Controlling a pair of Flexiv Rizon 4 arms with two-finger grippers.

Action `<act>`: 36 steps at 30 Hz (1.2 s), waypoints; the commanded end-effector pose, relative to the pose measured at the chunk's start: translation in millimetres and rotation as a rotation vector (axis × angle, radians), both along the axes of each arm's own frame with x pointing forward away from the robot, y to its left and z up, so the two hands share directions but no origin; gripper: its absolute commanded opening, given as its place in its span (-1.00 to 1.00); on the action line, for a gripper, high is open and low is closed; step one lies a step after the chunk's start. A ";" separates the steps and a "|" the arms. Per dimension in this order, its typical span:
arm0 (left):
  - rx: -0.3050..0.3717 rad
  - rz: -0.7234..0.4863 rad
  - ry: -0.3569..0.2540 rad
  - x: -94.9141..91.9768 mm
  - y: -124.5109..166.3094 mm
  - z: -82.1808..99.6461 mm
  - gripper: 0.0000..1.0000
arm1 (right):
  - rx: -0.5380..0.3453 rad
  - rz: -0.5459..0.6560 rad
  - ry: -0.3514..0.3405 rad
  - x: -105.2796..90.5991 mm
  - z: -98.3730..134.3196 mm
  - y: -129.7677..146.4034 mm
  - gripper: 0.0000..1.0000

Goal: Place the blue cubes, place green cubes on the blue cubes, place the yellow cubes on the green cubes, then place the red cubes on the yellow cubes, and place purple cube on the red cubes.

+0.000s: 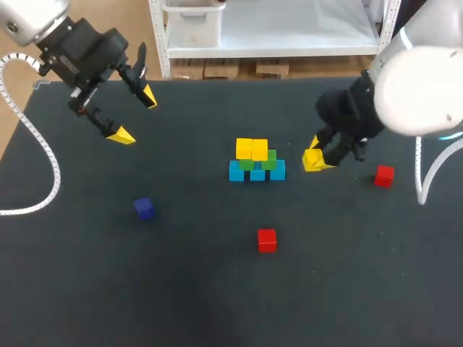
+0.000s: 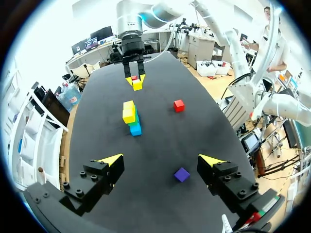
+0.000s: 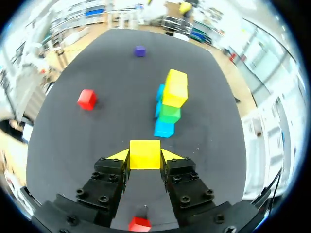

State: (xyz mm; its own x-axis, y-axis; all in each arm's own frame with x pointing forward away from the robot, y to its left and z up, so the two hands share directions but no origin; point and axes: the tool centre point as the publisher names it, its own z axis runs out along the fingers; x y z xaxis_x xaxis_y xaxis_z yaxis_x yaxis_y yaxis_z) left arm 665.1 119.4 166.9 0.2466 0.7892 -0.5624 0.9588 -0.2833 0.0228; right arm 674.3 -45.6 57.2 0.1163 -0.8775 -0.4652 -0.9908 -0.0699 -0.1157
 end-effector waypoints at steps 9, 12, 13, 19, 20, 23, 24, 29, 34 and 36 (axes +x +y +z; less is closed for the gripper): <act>-0.001 -0.003 -0.001 1.0 0.8 -0.2 1.00 | -0.111 -0.226 -0.011 6.1 11.5 27.8 -1.00; -0.001 -0.003 -0.001 1.0 0.8 -0.2 1.00 | -0.113 -0.202 -0.017 10.8 10.8 34.8 -1.00; -0.001 -0.003 -0.001 1.0 0.8 -0.2 1.00 | -0.116 -0.186 -0.021 13.4 10.4 37.0 -1.00; -0.001 -0.003 -0.001 1.0 0.8 -0.2 1.00 | -0.128 -0.173 -0.004 22.3 8.5 39.3 -1.00; -0.001 -0.003 -0.001 1.0 0.8 -0.2 1.00 | -0.128 -0.173 -0.002 23.4 8.5 39.2 -1.00; -0.001 -0.003 -0.001 1.0 0.8 -0.2 1.00 | -0.131 -0.167 0.010 27.5 8.8 40.2 -1.00; -0.001 -0.003 -0.001 1.0 0.8 -0.2 1.00 | -0.137 -0.164 0.013 29.2 8.9 40.9 -1.00; -0.001 -0.003 -0.001 1.0 0.8 -0.2 1.00 | -0.140 -0.168 0.018 36.8 11.2 43.7 -1.00; -0.001 -0.003 -0.001 1.0 0.8 -0.2 1.00 | -0.141 -0.176 0.015 39.4 12.1 47.4 -1.00; -0.001 -0.003 -0.001 1.0 0.8 -0.2 1.00 | -0.142 -0.179 0.014 40.0 11.3 49.1 -1.00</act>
State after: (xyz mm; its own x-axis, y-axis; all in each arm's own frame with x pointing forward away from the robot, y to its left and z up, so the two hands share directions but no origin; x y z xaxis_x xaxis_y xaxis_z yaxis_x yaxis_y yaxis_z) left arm 665.2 119.4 166.9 0.2466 0.7892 -0.5624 0.9588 -0.2833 0.0228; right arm 711.8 0.4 69.8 -0.0510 -0.9391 -0.3399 -0.9902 0.0919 -0.1053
